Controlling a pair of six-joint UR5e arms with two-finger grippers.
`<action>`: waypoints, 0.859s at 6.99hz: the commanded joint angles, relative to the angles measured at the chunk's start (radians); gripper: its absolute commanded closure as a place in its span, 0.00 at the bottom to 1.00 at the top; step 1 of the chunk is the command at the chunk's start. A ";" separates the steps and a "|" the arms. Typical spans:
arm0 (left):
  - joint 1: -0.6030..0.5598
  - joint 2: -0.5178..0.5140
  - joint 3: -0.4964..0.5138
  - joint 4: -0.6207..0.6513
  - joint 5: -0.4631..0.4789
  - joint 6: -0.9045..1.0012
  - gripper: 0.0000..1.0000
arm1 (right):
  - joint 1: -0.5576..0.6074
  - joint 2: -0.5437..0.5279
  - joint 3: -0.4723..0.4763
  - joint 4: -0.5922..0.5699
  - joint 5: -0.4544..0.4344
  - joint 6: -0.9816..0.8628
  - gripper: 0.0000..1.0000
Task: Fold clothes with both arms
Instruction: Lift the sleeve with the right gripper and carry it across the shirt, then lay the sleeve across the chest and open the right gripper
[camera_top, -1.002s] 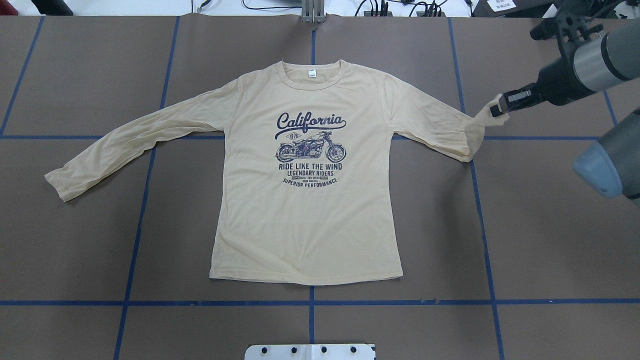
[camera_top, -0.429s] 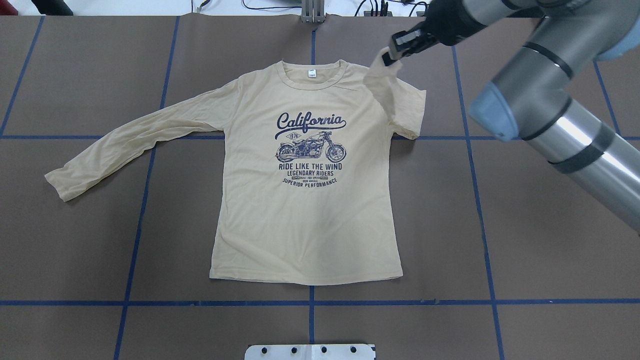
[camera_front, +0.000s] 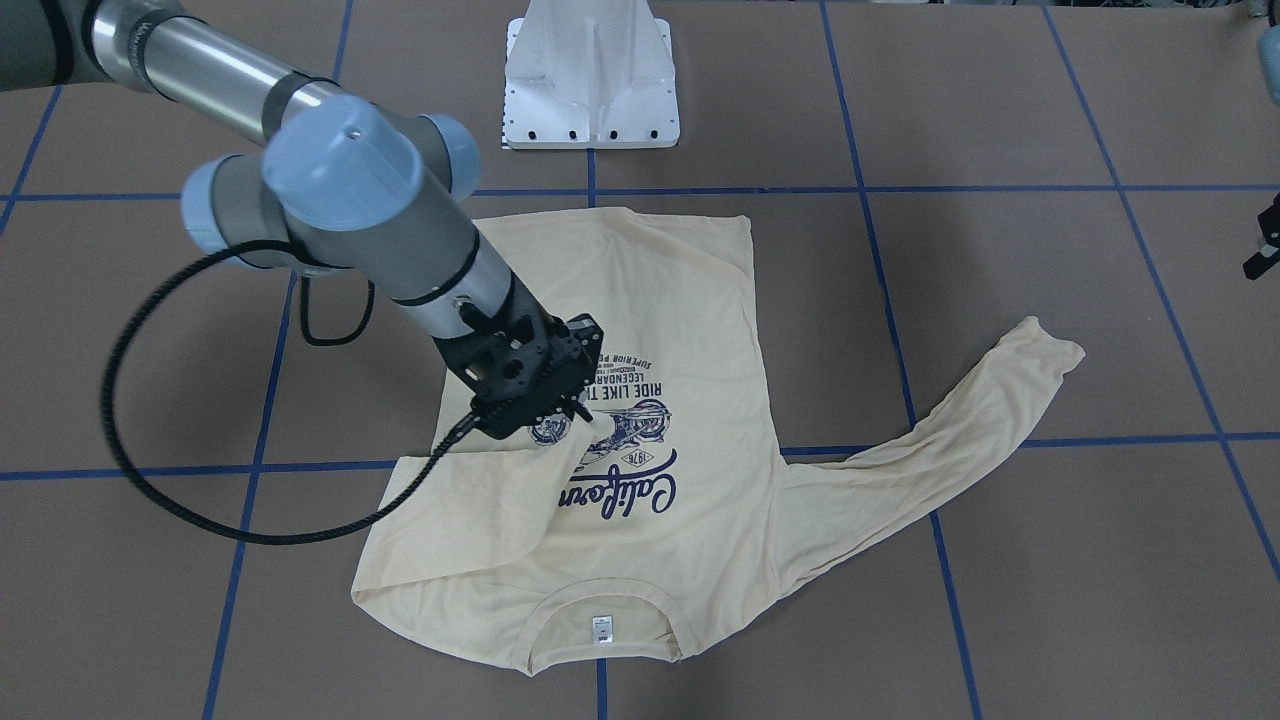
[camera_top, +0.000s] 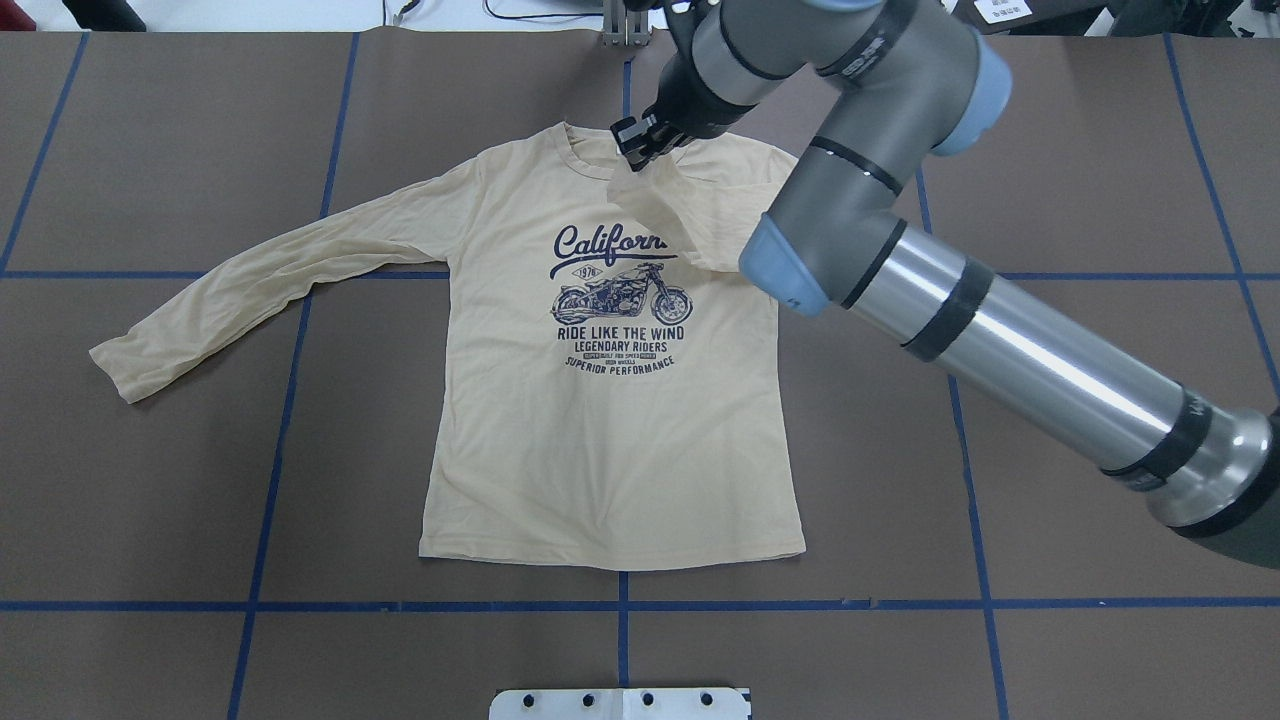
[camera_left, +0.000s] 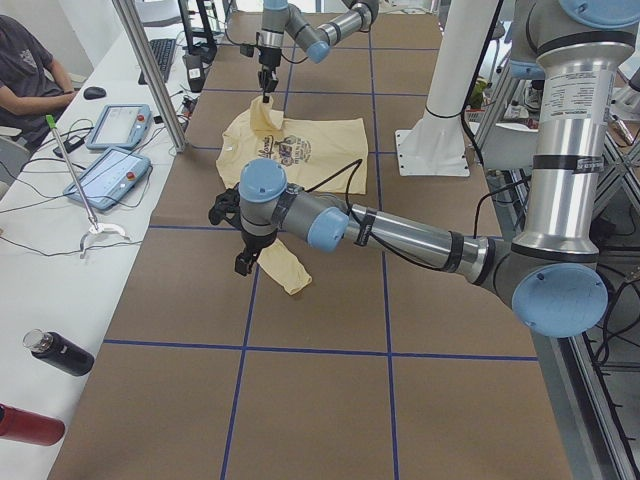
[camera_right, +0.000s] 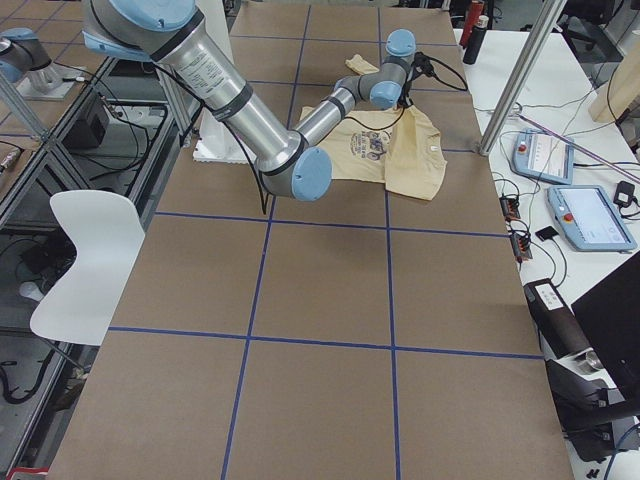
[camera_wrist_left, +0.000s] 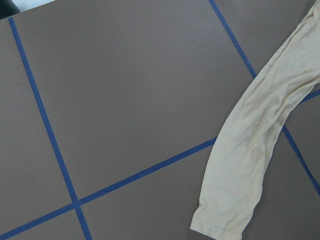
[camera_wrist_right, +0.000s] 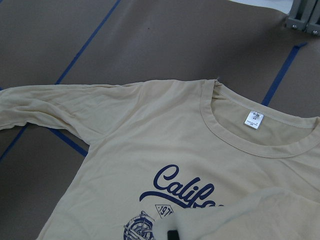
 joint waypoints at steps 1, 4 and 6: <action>0.000 0.000 0.007 0.000 0.000 0.000 0.01 | -0.057 0.102 -0.175 0.002 -0.090 -0.001 1.00; 0.000 0.000 0.009 0.000 0.000 0.000 0.01 | -0.102 0.152 -0.216 0.002 -0.186 -0.001 1.00; 0.000 -0.001 0.023 -0.003 -0.003 0.003 0.01 | -0.170 0.155 -0.222 0.122 -0.367 0.006 0.68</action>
